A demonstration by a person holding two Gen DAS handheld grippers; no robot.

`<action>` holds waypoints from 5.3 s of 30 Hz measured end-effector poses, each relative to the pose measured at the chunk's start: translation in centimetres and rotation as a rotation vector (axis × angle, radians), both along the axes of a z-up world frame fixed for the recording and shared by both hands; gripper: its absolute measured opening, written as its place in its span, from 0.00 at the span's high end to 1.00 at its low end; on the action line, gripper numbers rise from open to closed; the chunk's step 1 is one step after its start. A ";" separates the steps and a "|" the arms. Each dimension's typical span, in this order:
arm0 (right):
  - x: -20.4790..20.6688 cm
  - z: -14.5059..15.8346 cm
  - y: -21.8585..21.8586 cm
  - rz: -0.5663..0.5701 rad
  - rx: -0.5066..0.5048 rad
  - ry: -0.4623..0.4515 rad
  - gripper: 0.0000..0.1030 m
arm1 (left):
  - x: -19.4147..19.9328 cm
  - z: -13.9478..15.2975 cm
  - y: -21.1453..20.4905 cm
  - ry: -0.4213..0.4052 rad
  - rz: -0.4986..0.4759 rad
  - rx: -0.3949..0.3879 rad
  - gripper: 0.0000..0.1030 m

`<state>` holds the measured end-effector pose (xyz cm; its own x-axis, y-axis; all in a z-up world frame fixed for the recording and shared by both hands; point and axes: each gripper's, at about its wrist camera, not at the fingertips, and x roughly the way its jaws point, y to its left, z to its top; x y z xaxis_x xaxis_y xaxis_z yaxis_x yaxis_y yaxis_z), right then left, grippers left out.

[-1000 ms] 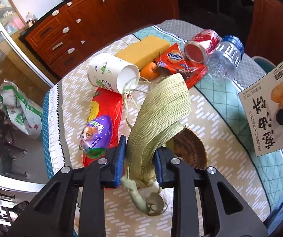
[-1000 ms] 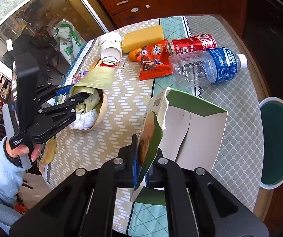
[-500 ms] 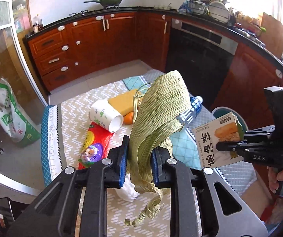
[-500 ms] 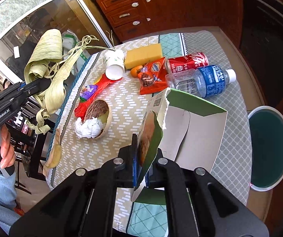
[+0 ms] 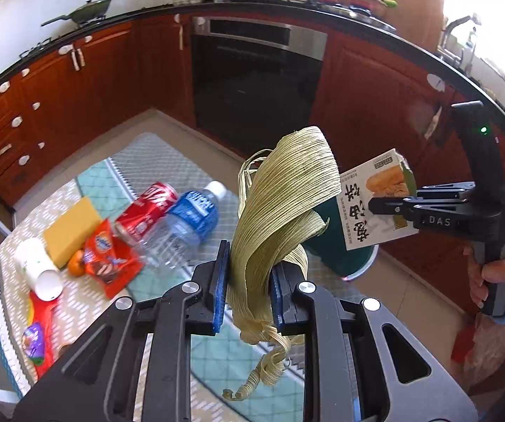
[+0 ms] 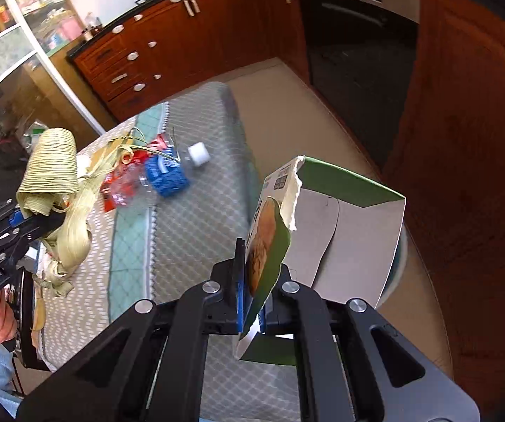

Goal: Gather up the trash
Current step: 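Carry husks and box to the teal bin and release both inside, then move back to the table and grasp the blue-label water bottle with the right tool, then grasp the red cola can with the left tool while the right tool holds the bottle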

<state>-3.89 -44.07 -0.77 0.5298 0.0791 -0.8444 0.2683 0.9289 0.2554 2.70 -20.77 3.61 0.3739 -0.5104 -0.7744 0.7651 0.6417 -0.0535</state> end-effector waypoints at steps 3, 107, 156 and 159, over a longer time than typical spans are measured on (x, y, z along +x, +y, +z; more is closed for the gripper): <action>0.5 -3.0 -2.9 -0.048 0.027 0.047 0.95 | 0.1 -1.5 -3.8 0.020 -0.044 0.007 0.79; 19.3 -8.2 14.2 0.035 0.066 0.285 0.40 | 13.8 -10.1 13.3 0.102 0.297 0.031 0.16; 9.2 -4.4 4.1 0.039 0.036 0.138 0.40 | 8.9 -9.6 -0.8 0.036 0.101 0.223 0.39; 6.8 -4.3 2.2 0.001 0.044 0.126 0.40 | 6.9 -8.7 -1.8 0.043 0.087 0.203 0.39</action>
<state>2.91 -41.87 -5.06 0.4194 0.1178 -0.9001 0.3002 0.9178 0.2599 9.60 -22.61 -5.09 0.3738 -0.3100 -0.8741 0.7063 0.7060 0.0517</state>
